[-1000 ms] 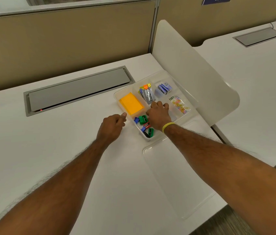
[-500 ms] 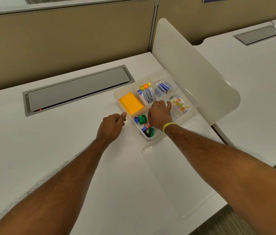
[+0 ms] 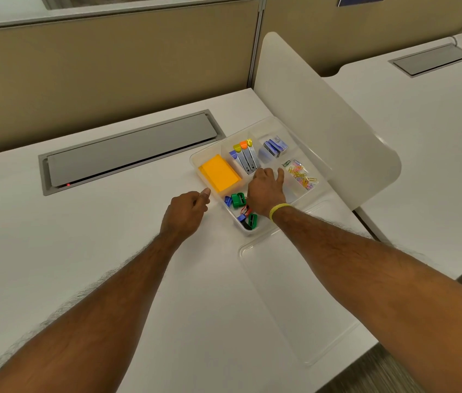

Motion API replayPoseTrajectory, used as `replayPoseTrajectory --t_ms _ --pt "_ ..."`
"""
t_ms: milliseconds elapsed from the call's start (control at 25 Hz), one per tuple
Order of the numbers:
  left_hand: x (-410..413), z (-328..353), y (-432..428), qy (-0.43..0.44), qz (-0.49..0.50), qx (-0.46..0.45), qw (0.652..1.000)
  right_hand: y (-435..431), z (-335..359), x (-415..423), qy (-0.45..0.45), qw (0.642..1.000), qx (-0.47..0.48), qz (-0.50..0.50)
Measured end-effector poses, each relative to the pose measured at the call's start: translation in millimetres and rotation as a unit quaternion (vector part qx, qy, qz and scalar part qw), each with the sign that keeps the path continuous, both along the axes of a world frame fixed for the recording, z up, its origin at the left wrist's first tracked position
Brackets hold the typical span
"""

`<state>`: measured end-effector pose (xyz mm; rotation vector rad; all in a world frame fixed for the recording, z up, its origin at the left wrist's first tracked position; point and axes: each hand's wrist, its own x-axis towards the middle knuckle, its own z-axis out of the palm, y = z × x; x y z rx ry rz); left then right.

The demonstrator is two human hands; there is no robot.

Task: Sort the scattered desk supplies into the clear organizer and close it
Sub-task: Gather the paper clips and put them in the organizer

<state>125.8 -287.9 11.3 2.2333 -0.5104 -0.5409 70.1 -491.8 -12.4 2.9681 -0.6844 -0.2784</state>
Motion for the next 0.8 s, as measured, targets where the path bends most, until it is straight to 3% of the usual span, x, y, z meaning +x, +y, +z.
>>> replayPoseTrajectory --t_ms 280,560,640,800 --pt "0 1 -5 -0.008 -0.004 0.008 1.0 1 4 2 0.019 1.0 0.013 0.012" --pt "-1 1 -12 -0.067 0.005 0.01 0.998 -5 20 -14 -0.144 0.985 0.091 -0.003" --pt "-3 3 -17 -0.08 0.01 0.009 0.997 -15 32 -24 -0.214 0.965 0.149 -0.033" --pt "-7 5 -26 -0.095 0.008 0.006 0.995 -55 63 -35 -0.292 0.889 0.321 -0.149"
